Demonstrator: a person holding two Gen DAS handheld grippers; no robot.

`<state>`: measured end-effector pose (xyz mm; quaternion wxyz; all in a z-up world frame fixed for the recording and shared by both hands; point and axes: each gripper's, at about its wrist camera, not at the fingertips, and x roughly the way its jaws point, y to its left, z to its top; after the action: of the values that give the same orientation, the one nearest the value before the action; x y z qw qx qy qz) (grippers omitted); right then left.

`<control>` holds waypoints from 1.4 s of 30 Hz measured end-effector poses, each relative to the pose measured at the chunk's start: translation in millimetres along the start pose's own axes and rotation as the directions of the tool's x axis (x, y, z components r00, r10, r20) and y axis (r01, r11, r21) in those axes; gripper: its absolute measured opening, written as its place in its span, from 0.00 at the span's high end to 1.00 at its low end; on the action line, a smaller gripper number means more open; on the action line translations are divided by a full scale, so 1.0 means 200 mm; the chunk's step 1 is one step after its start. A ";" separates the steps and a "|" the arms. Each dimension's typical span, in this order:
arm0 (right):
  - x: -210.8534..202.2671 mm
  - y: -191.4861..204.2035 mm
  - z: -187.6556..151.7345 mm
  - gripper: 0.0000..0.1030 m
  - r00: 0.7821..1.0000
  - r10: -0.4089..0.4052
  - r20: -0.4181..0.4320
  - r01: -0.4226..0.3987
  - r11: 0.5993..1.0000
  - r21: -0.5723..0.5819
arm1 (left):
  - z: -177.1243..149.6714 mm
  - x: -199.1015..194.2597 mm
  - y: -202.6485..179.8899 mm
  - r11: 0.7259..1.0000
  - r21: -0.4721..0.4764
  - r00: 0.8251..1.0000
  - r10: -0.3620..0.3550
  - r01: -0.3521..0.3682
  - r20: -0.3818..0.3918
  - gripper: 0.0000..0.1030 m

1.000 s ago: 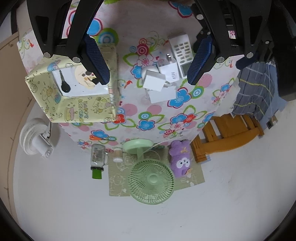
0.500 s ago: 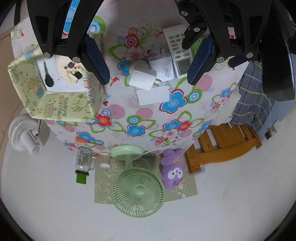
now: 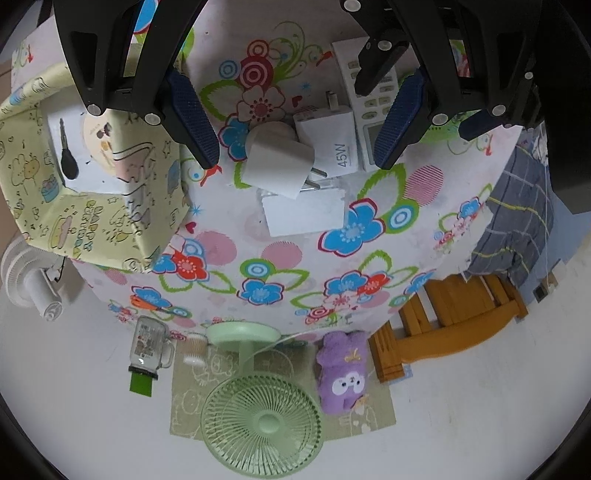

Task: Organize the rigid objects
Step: 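Move the right gripper onto the white square charger plug, then grasp the white charger with the right gripper while the left closes around the white remote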

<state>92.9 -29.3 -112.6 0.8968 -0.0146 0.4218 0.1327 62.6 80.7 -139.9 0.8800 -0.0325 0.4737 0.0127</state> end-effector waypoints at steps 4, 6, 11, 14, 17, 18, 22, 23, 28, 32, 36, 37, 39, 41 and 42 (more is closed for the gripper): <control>0.05 0.00 0.00 0.15 1.000 0.003 -0.015 -0.003 1.000 -0.004 | 0.00 0.03 0.00 1.000 -0.012 1.000 0.001 -0.001 -0.014 0.00; 0.08 0.00 0.00 0.15 1.000 0.007 -0.030 -0.007 1.000 0.005 | 0.00 0.05 -0.01 1.000 -0.014 1.000 0.005 -0.005 -0.024 0.00; 0.15 -0.02 0.00 0.15 0.999 -0.003 -0.054 0.004 1.000 0.018 | 0.00 0.09 -0.03 1.000 -0.007 0.999 -0.001 0.001 -0.042 0.00; 0.19 -0.03 -0.01 0.15 0.998 -0.007 -0.067 0.008 1.000 0.025 | 0.00 0.12 -0.03 1.000 -0.011 0.999 -0.016 0.016 -0.051 0.00; 0.21 -0.03 -0.01 0.18 0.998 -0.022 -0.060 0.023 0.999 0.023 | 0.01 0.12 -0.04 1.000 -0.008 0.999 -0.006 0.006 -0.040 0.00; 0.22 -0.03 0.00 0.19 0.998 -0.025 -0.065 0.027 0.999 0.020 | 0.01 0.13 -0.04 1.000 -0.008 0.999 -0.006 0.006 -0.040 0.00; 0.27 -0.06 0.00 0.23 0.996 -0.028 -0.091 0.030 0.999 0.022 | 0.02 0.14 -0.02 0.999 -0.035 0.999 -0.025 0.023 -0.045 0.00; 0.28 -0.07 0.01 0.25 0.995 -0.025 -0.096 0.028 0.999 0.028 | 0.02 0.14 -0.02 0.999 -0.037 0.999 -0.028 0.027 -0.045 0.00; 0.30 -0.08 0.02 0.34 0.995 -0.005 -0.095 0.009 0.999 0.038 | 0.02 0.17 -0.06 0.999 0.016 0.998 0.049 -0.048 -0.051 0.00; 0.30 -0.08 0.02 0.39 0.996 -0.002 -0.085 0.004 1.000 0.023 | 0.02 0.18 -0.05 0.998 0.011 0.997 0.069 -0.068 -0.040 0.01; 0.30 -0.09 0.01 0.40 0.996 0.000 -0.084 0.002 1.000 0.027 | 0.03 0.18 -0.03 0.998 -0.008 0.997 0.070 -0.070 -0.025 0.05; 0.30 -0.09 0.01 0.40 0.996 0.001 -0.084 0.001 1.000 0.027 | 0.04 0.18 -0.03 0.998 -0.007 0.997 0.069 -0.069 -0.024 0.07; 0.30 -0.09 0.01 0.40 0.996 0.001 -0.084 0.001 1.000 0.024 | 0.03 0.17 -0.05 0.997 0.007 0.997 0.071 -0.071 -0.017 0.12; 0.29 -0.08 0.00 0.40 0.996 0.000 -0.084 0.001 1.000 0.019 | 0.03 0.17 -0.07 0.998 0.017 0.998 0.069 -0.068 -0.013 0.19; 0.28 -0.08 -0.01 0.40 0.996 0.000 -0.084 0.001 1.000 0.019 | 0.03 0.16 -0.08 0.998 0.025 0.998 0.066 -0.065 -0.009 0.21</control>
<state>130.4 -32.3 -157.8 0.8784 -0.0120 0.4603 0.1277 85.6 65.2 -163.3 0.8772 -0.0061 0.4788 0.0356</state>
